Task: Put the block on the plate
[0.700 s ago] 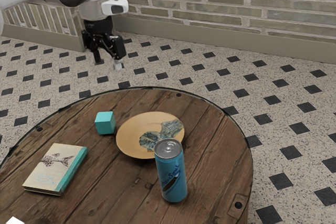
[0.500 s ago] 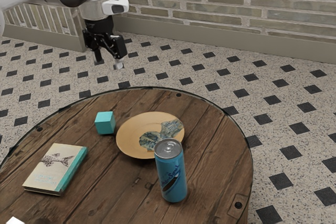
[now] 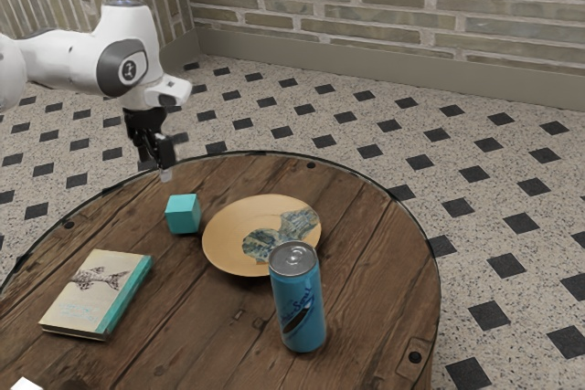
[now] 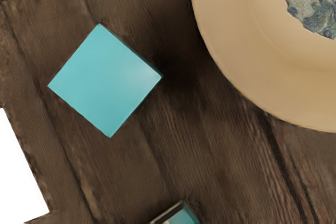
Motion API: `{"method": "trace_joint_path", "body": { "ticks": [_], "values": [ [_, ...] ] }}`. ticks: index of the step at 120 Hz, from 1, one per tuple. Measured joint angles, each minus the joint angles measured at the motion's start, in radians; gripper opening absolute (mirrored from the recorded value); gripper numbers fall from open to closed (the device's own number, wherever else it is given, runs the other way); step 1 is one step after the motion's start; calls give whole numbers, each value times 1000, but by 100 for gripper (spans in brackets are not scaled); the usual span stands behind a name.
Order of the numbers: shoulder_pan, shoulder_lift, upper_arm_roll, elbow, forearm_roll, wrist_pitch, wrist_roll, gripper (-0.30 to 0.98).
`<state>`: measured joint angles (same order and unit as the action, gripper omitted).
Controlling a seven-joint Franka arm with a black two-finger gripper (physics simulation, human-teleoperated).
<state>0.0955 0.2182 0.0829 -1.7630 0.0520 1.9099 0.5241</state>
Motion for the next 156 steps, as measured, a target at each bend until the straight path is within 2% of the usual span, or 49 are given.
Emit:
{"method": "trace_joint_path", "body": {
  "ticks": [28,46,59,72,88,121,156],
  "values": [
    [44,94,-5,-23,32,179,300,69],
    [57,163,-6,5,25,229,426,69],
    [58,200,-6,31,-4,251,493,69],
    [58,227,-11,36,-26,262,551,69],
    [58,255,-21,38,5,291,620,69],
    [59,304,-16,72,-88,325,697,69],
    [59,366,-15,72,-114,337,732,69]
  ]
}}
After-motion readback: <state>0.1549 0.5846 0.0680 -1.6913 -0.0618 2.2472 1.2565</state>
